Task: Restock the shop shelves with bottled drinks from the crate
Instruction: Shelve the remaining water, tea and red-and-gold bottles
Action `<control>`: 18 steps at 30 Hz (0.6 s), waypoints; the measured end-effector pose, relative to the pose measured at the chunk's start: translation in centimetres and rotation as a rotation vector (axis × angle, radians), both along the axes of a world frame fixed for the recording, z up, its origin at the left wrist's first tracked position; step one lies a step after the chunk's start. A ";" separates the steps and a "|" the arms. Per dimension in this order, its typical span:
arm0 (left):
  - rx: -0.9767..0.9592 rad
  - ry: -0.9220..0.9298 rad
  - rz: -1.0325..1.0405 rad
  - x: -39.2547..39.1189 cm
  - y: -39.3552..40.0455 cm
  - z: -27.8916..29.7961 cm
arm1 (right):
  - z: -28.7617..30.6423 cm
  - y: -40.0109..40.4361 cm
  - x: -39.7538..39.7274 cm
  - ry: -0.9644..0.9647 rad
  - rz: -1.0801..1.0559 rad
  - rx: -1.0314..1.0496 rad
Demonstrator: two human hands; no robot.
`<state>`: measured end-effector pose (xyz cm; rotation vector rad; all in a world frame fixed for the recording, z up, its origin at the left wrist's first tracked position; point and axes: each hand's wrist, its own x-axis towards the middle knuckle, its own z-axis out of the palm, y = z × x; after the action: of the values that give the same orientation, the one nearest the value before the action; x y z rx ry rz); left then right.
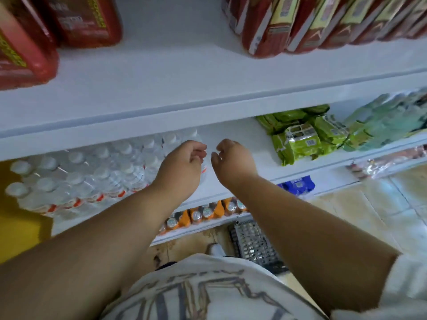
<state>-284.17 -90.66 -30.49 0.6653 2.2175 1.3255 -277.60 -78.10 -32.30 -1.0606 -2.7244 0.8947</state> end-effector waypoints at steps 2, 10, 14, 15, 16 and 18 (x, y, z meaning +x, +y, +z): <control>-0.009 0.035 -0.103 1.0 0.4 0.3 | 0.5 -1.5 2.6 0.077 -0.115 -0.002; 0.079 0.012 -0.394 8.7 -0.4 -0.3 | 1.3 -7.3 12.3 0.223 -0.431 -0.001; 0.055 0.005 -0.575 12.8 0.1 -0.7 | 1.7 -7.9 18.0 0.152 -0.544 0.035; 0.064 0.012 -0.608 13.7 0.7 -0.7 | 1.9 -8.0 19.3 0.145 -0.566 0.039; 0.071 -0.003 -0.629 14.6 1.2 -0.6 | 2.1 -7.9 20.4 0.148 -0.585 0.047; 0.075 -0.061 -0.699 17.0 2.3 -0.4 | 2.4 -7.9 23.2 0.174 -0.643 0.068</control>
<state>-267.14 -88.32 -30.92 1.2597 1.6446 1.0356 -254.37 -86.00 -29.87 -1.6094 -2.0407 0.7267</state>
